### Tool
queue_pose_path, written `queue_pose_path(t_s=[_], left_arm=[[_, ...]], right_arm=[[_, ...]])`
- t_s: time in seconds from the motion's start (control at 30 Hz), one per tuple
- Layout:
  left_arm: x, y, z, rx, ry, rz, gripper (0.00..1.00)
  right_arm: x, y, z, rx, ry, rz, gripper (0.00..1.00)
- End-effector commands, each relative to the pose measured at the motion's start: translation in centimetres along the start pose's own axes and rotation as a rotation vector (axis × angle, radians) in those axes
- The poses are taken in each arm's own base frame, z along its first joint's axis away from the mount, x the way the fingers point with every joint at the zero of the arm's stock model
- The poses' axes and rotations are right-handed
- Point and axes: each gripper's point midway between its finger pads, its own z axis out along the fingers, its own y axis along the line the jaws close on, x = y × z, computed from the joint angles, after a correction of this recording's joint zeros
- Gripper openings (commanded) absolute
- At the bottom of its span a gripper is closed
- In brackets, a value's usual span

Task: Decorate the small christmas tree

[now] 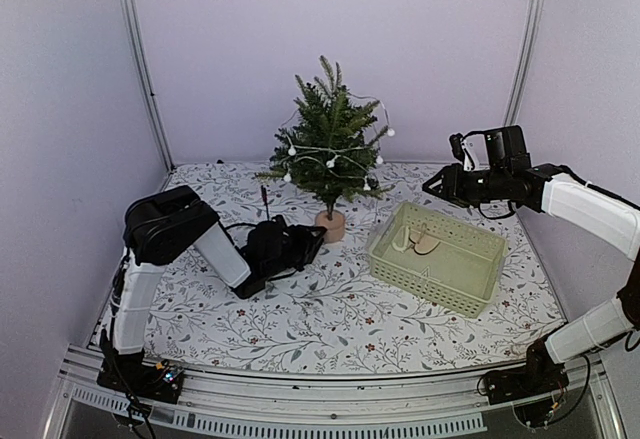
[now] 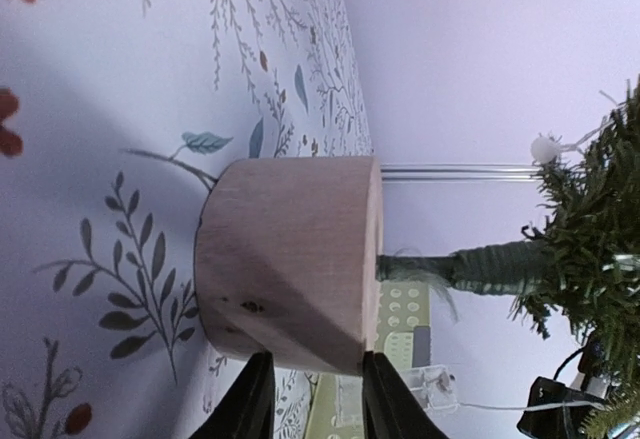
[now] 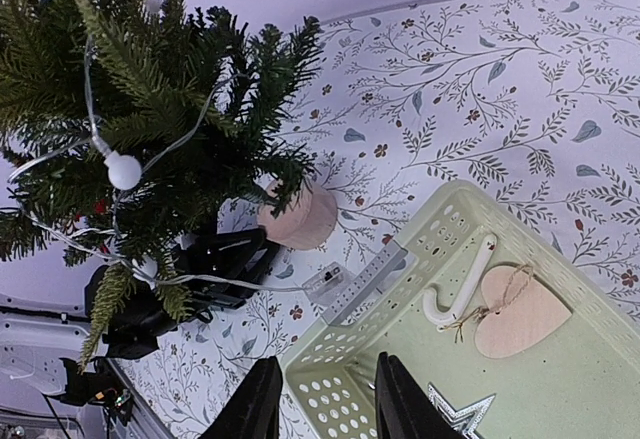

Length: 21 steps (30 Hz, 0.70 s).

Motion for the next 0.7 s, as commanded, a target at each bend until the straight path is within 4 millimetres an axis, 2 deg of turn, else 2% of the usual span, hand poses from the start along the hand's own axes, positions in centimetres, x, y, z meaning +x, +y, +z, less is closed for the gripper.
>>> queue_pose_path(t_s=[0.0, 0.1, 0.37, 0.5, 0.67], left_arm=[[-3.5, 3.5, -0.5, -0.112, -0.093, -0.015, 0.30], [-4.8, 3.4, -0.3, -0.125, -0.105, 0.004, 0.26], [-7.3, 2.6, 0.6, -0.128, -0.098, 0.097, 0.24], [-8.2, 0.9, 0.9, -0.104, -0.090, 0.185, 0.25], [-9.0, -2.2, 0.5, -0.060, -0.106, 0.278, 0.31]], right_arm=[[-0.4, -0.2, 0.3, 0.001, 0.001, -0.012, 0.35], [-0.2, -0.3, 0.6, 0.003, 0.009, -0.009, 0.35], [0.8, -0.8, 0.6, 0.018, 0.047, -0.027, 0.35], [2.0, -1.5, 0.8, 0.036, 0.086, -0.047, 0.35], [3.8, -2.9, 1.6, 0.073, 0.152, -0.039, 0.34]])
